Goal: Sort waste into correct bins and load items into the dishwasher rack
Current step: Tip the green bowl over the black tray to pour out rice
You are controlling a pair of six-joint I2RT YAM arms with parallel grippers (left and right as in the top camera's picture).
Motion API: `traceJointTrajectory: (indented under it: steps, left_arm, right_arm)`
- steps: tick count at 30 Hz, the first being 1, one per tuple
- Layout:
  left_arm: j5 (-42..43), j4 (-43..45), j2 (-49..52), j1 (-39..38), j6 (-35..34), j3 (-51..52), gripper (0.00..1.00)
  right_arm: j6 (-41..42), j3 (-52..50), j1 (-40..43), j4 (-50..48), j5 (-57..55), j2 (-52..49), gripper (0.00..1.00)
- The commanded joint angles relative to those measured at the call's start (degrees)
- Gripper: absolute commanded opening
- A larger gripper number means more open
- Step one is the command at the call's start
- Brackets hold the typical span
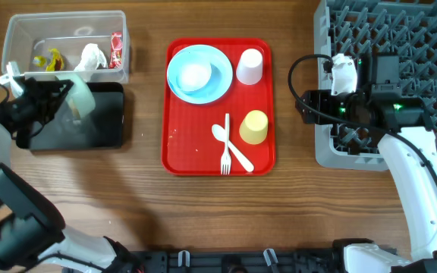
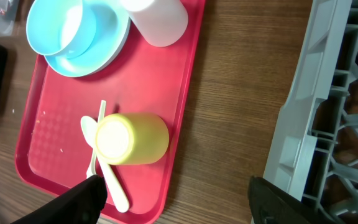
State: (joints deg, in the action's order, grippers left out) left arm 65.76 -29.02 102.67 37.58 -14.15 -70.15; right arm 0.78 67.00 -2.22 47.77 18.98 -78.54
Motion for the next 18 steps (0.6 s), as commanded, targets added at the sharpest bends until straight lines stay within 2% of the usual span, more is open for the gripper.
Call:
traceJointTrajectory:
  steps: [1,6,11,18]
  left_arm:
    - [9.6,1.0,2.8,1.8,0.9,-0.7,0.04]
    - [12.3,1.5,4.2,2.8,0.9,-0.7,0.04]
    - [24.3,2.3,4.2,3.3,0.9,-0.7,0.04]
    - [24.6,1.6,4.2,3.4,-0.2,-0.7,0.04]
  right_arm:
    - [-0.6,0.7,-0.2,0.1,-0.9,0.0,0.78]
    - [-0.6,0.7,-0.2,0.1,-0.9,0.0,0.77]
    - [-0.6,0.8,-0.2,0.1,-0.9,0.0,0.77]
    - [-0.5,0.7,-0.2,0.6,-0.9,0.0,0.77]
